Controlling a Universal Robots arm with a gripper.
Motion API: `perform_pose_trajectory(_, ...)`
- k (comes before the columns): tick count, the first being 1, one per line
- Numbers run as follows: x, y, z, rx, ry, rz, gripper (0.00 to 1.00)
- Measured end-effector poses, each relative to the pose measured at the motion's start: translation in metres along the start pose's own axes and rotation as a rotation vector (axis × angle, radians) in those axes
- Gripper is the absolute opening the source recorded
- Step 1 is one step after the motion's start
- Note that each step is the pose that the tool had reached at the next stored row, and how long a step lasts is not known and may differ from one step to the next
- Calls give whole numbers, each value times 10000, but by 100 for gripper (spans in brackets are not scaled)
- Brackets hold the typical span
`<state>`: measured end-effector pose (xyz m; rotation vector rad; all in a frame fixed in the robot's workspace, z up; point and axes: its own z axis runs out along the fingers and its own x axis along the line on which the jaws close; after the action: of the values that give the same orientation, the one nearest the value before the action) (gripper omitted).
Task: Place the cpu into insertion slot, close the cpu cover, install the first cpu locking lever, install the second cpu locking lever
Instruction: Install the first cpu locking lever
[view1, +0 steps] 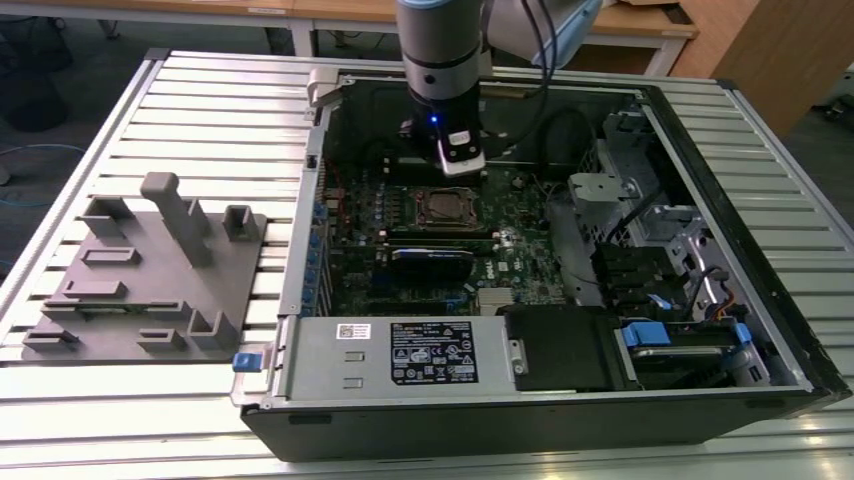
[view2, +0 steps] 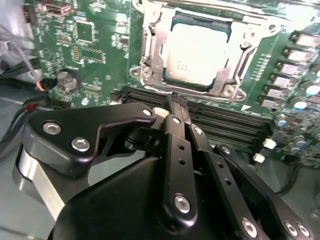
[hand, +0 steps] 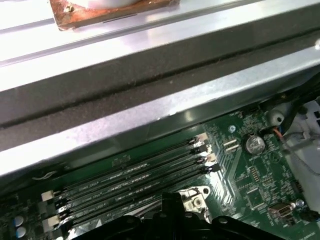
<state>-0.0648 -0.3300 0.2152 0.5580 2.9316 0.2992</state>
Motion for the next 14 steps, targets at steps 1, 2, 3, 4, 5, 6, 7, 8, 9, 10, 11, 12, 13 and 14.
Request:
perform_pose_trajectory(1,0,0,1,59,48,5,11)
perform_pose_trajectory(2,0,-1,2,121,97,9,11)
perform_pose_trajectory(3,0,-1,3,184,144,14,11)
perform_pose_trajectory(4,1,-1,4,218,170,16,11)
perform_pose_trajectory(5,1,-2,4,226,173,16,11)
perform_pose_trajectory(6,1,-2,3,234,177,17,11)
perform_pose_trajectory(7,1,-1,3,241,181,16,11)
perform_pose_trajectory(8,0,-1,4,246,185,16,11)
perform_pose_trajectory(9,0,-1,3,253,186,16,11)
perform_pose_trajectory(10,0,0,4,306,167,7,11)
perform_pose_trajectory(11,-1,0,4,386,136,-9,11)
perform_pose_trajectory(12,0,-1,4,509,90,-30,11)
perform_pose_trajectory(13,-1,0,4,649,35,-55,11)
perform_pose_trajectory(14,-1,0,4,783,-17,-78,11)
